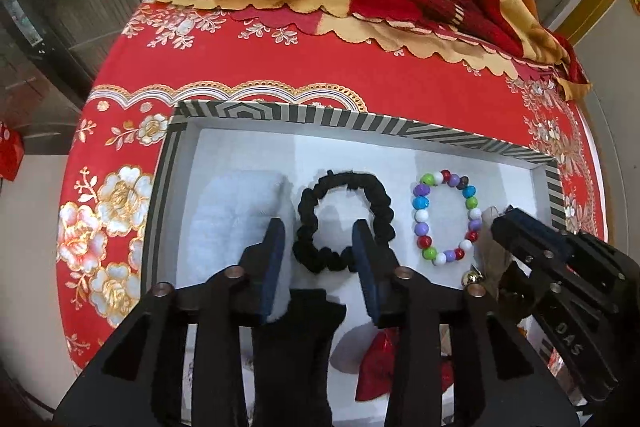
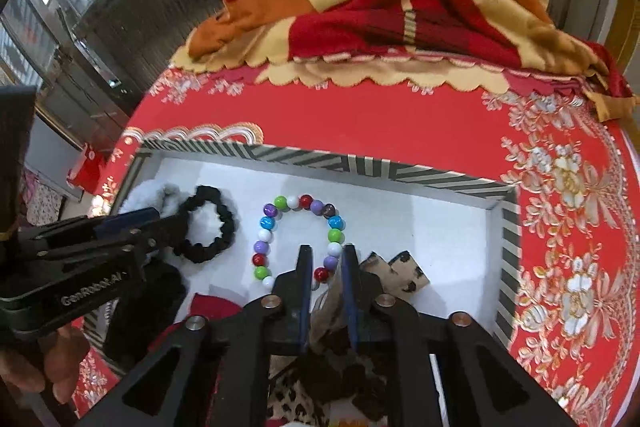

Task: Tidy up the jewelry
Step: 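Lower the black scrunchie and bead bracelet into the tray and open both grippers, then move both open grippers back over the purple bracelet and green strand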

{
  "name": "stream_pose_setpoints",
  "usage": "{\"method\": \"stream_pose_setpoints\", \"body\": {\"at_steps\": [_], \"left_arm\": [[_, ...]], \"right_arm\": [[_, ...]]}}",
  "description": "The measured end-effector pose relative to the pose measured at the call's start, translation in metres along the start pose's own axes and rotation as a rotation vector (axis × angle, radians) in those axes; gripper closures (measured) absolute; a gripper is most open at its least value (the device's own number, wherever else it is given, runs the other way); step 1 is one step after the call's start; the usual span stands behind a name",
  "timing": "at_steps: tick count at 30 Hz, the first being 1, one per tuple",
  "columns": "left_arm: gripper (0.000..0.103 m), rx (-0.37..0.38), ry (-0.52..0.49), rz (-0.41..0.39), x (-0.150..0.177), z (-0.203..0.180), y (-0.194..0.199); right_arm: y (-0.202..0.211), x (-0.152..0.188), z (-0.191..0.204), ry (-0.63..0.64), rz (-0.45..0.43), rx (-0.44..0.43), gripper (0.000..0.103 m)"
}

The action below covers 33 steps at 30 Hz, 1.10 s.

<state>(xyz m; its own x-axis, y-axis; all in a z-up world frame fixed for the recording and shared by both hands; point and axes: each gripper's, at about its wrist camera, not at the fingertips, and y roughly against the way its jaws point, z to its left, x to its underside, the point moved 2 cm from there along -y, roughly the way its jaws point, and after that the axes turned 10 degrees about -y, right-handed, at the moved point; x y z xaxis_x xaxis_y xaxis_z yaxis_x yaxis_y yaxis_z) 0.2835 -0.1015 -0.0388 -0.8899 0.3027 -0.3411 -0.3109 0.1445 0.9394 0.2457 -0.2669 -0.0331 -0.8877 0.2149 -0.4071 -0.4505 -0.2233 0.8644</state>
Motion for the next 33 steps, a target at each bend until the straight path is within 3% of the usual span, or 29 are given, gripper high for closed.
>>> {"method": "stream_pose_setpoints", "body": {"at_steps": [2,10,13,33], "left_arm": [[0.059,0.004,0.004,-0.006,0.004,-0.001,0.006],[0.055,-0.028,-0.02,-0.06,0.021,-0.011,0.038],[0.054,-0.054,-0.035,-0.074,0.033,-0.016,0.051],[0.054,-0.088,-0.017,-0.103,0.14,-0.029,0.107]], "right_arm": [[0.007,0.002,0.001,0.0,-0.013,0.002,0.075],[0.046,0.026,0.006,0.004,-0.065,-0.006,0.074],[0.061,0.038,0.008,0.006,-0.08,0.015,0.066],[0.127,0.142,0.016,0.028,-0.092,0.041,0.065]]}}
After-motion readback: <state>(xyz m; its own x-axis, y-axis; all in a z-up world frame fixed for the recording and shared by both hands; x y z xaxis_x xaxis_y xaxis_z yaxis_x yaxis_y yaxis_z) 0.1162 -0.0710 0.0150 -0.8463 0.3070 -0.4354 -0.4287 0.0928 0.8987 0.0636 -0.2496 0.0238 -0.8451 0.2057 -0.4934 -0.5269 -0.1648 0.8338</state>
